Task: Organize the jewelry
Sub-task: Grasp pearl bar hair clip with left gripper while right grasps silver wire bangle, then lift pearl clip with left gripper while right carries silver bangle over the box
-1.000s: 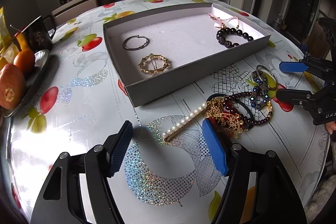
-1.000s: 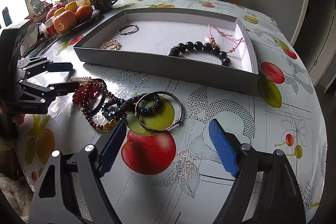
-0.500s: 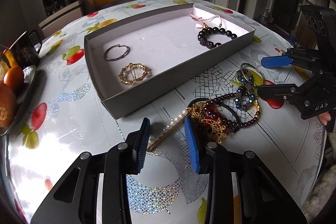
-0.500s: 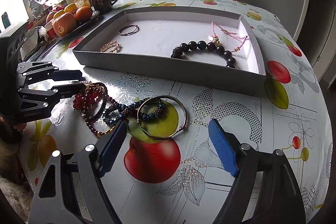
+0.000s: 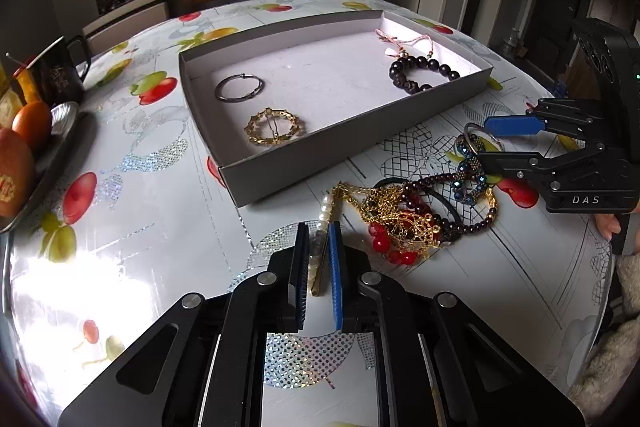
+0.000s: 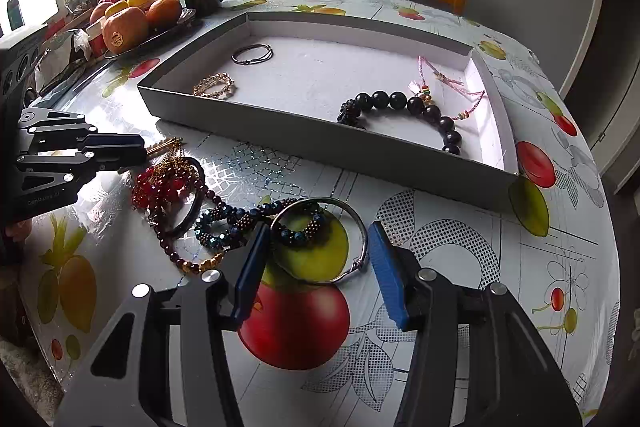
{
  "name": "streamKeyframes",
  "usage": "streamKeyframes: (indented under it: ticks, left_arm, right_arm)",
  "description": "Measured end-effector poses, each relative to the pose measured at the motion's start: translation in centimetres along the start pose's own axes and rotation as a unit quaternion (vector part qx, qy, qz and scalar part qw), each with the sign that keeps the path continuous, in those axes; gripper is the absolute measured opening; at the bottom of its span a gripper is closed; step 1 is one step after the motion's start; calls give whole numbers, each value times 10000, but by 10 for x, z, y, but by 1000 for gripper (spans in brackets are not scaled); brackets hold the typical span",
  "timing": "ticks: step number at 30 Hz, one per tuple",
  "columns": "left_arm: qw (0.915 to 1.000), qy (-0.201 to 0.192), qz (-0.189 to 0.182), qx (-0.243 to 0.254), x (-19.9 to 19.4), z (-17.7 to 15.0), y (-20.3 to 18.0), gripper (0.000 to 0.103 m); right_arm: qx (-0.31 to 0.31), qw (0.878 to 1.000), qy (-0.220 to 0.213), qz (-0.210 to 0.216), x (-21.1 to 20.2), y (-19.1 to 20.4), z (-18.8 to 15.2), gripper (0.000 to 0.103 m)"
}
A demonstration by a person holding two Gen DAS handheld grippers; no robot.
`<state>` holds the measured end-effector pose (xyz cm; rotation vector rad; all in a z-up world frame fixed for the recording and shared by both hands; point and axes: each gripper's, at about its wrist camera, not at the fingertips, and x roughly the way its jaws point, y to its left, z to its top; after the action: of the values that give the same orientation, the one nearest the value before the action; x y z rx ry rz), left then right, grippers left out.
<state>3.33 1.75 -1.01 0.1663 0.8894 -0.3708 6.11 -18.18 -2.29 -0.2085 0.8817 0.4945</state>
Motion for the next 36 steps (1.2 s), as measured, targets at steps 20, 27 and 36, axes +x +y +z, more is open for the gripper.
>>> streamKeyframes:
  ticks: [20,27,36]
  left_arm:
    - [9995,107,-295,-34,-21,-22,-9,9]
    - [9996,63,-279,20,-36,-31,-14,9]
    - [9996,-190,-82,170,-60,-13,-12,9]
  right_arm:
    - [191,9996,-200,83,-18,-8,-8,50]
    - [174,9994,-286,80,-26,-9,-8,51]
    - [102,9993,-358,24,-41,-12,-1,51]
